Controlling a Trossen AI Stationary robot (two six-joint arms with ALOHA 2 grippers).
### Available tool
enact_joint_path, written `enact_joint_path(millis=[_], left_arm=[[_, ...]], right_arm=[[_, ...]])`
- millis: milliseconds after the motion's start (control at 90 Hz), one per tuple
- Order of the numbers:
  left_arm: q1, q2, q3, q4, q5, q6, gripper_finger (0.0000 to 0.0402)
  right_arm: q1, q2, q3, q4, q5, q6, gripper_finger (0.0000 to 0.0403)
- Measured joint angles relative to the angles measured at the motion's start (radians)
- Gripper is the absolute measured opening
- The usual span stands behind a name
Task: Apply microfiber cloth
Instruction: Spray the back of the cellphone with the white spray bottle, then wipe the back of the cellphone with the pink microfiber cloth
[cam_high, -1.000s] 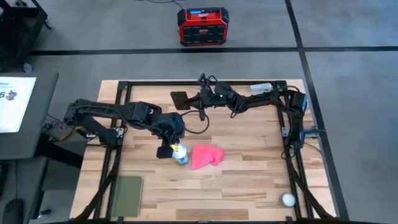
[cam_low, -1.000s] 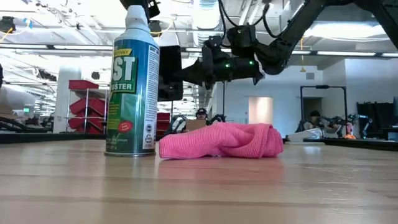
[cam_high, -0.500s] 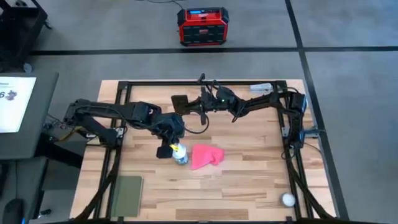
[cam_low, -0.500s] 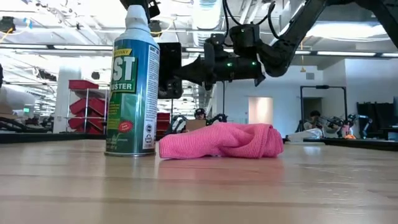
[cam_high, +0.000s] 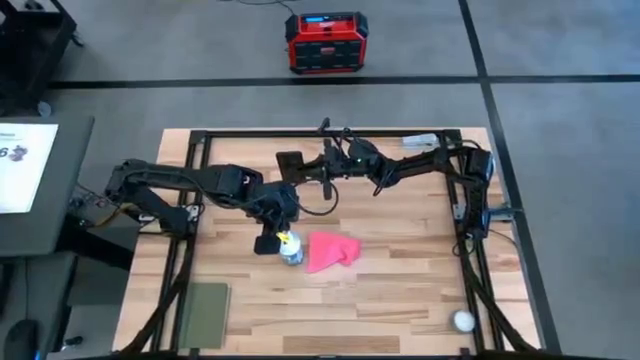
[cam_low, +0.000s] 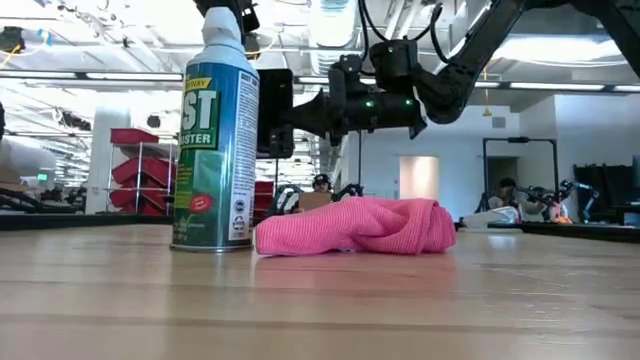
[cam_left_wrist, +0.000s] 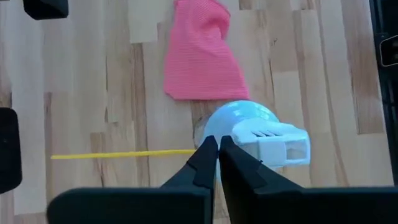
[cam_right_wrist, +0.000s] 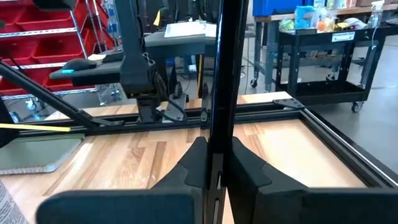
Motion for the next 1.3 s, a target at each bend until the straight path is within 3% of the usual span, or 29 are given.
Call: enact_joint_path(millis=[244,389,600,1056,1300], left_arm=[[-0.002,-0.016,0.048,-0.047,-0.06,0.023,0.0],[-0.002,-0.043,0.124,-0.085,-0.143,0.052,0.0],[-0.002,-0.055,0.209,-0.073,-0.15,0.099,0.0],[-0.005,0.009,0.208,0.141,-0.081,0.177,0.0003],[-0.005,0.172,0.208,0.177,-0.036,0.173,0.0067]], right_arm=[[0.0,-0.034,0.0,-0.02,-0.011,-0.008,0.0017],[-0.002,-0.112,-0.002,-0.117,0.018,-0.065,0.0017],[-0.022,-0.279,-0.061,-0.265,0.086,-0.131,0.0017],[0.014,-0.721,-0.426,-0.413,0.29,-0.115,0.0017],[0.119,-0.869,-0.553,-0.452,0.415,-0.085,0.0017]])
